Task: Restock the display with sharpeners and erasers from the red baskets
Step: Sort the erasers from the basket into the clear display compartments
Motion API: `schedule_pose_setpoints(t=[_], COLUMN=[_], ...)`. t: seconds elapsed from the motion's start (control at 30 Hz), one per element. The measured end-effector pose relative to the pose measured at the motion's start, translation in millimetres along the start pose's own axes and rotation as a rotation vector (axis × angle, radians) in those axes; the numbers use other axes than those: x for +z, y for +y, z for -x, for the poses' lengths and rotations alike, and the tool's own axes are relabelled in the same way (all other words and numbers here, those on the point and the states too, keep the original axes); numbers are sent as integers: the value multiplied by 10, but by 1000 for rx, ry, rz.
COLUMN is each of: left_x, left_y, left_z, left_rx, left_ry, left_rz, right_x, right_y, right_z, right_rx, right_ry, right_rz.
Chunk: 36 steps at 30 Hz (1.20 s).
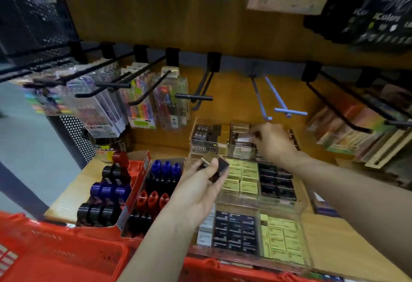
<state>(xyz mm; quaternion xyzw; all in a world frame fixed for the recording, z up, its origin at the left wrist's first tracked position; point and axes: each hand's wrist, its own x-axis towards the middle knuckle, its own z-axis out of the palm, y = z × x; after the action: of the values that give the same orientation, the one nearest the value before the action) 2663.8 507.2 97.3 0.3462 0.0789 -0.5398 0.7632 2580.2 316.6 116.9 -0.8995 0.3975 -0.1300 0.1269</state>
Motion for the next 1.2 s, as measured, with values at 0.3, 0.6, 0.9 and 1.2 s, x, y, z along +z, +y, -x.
schedule_pose_setpoints(t=[0.3, 0.6, 0.9, 1.2], left_x=[-40, 52, -1, 2], left_y=[-18, -106, -52, -71], left_z=[64, 138, 5, -137], left_rx=[-36, -67, -3, -18], left_ry=[49, 33, 131, 58], left_rz=[-57, -194, -100, -101], right_x=[-8, 17, -196, 204], right_y=[-48, -338, -117, 34], right_z=[161, 1145, 120, -211], right_rx=[26, -160, -42, -88], right_ry=[113, -15, 2, -212], right_rz=[-136, -520, -198, 203])
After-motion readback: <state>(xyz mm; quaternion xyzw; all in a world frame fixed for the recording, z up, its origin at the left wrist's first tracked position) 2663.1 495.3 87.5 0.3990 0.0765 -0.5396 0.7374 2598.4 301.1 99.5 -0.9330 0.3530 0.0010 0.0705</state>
